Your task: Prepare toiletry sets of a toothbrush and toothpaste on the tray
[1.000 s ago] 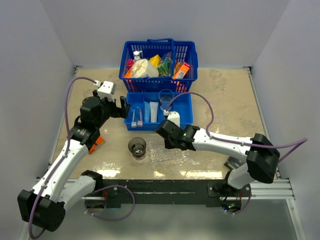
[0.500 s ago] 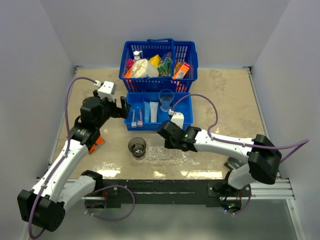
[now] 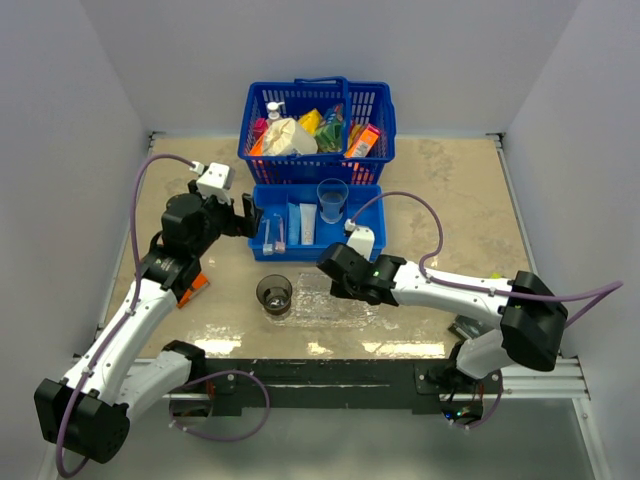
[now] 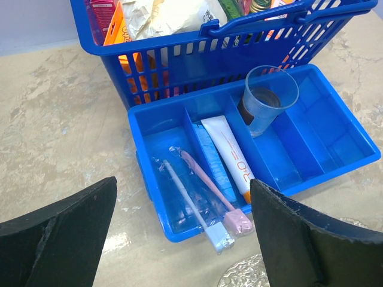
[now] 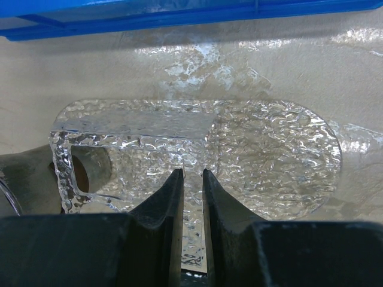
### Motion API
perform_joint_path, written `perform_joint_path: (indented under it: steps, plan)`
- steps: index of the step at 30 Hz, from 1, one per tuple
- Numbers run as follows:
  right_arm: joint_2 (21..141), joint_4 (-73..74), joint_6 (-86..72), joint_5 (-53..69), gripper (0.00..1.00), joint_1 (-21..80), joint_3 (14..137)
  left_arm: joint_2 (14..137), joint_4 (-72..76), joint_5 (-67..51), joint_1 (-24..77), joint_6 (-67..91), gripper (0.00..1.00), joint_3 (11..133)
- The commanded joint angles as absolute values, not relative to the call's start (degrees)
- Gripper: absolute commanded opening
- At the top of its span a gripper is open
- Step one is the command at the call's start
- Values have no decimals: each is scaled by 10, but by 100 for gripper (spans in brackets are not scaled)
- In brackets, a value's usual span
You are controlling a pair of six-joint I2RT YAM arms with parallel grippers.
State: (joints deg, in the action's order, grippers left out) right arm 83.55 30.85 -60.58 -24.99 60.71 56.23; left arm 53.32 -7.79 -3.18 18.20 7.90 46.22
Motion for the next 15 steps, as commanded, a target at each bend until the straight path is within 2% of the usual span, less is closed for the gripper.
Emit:
perform_joint_path:
  steps: [1, 15]
  plan:
    - [827, 332, -628, -270, 0, 608, 560, 532, -56, -37, 186, 77, 96, 461]
    - [834, 401, -610, -276, 0, 615, 608, 531, -56, -38, 187, 77, 96, 461]
